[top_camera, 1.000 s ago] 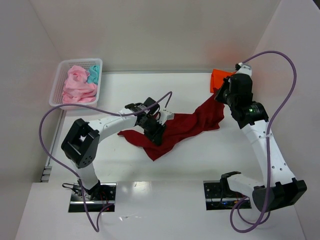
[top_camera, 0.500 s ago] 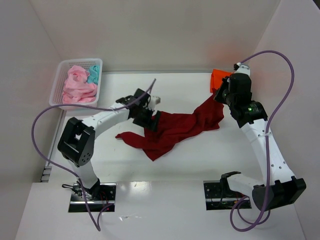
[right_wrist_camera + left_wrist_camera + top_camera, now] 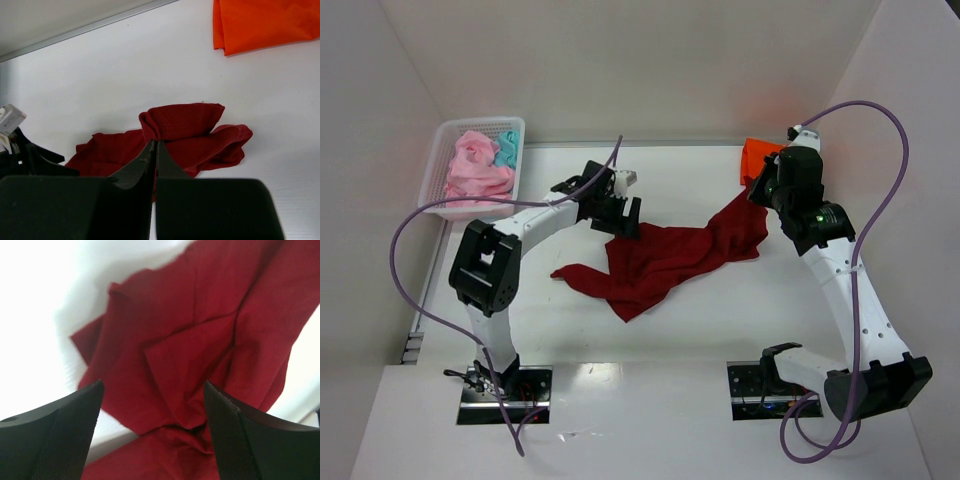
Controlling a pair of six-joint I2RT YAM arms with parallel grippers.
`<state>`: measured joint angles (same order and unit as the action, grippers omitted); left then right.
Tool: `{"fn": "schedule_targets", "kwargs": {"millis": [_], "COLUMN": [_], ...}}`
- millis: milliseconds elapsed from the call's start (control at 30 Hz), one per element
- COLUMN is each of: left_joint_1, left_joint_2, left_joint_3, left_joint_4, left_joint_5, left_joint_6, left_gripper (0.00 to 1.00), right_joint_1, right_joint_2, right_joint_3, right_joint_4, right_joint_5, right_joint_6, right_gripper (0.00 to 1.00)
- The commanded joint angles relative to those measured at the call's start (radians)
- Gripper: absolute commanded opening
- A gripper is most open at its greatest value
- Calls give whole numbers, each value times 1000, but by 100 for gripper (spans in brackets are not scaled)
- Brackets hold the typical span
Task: Fold and stack the t-shirts
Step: Flatten out the tshirt
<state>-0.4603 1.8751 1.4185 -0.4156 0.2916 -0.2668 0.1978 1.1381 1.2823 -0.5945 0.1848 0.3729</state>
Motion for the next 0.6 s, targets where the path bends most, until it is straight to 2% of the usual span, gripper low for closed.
{"fn": "schedule_targets", "kwargs": {"millis": [0,300,567], "left_joint_1": [3,-6,-24], "left_joint_2": [41,113,154], "left_joint_3": [17,8,8], "left_joint_4": [15,15,15], "left_joint_5": [130,231,201], "left_joint_6": [14,32,32], "left_gripper": [86,78,78], "right_joint_1": [-8,-8,-8], "right_joint_2": [-11,-1,-1], "right_joint_3": [-8,-8,-8], "right_joint_4": [36,36,27], "right_joint_5": [18,18,18], "right_joint_6": [-12,-12,-12], "right_gripper": [1,1,1]}}
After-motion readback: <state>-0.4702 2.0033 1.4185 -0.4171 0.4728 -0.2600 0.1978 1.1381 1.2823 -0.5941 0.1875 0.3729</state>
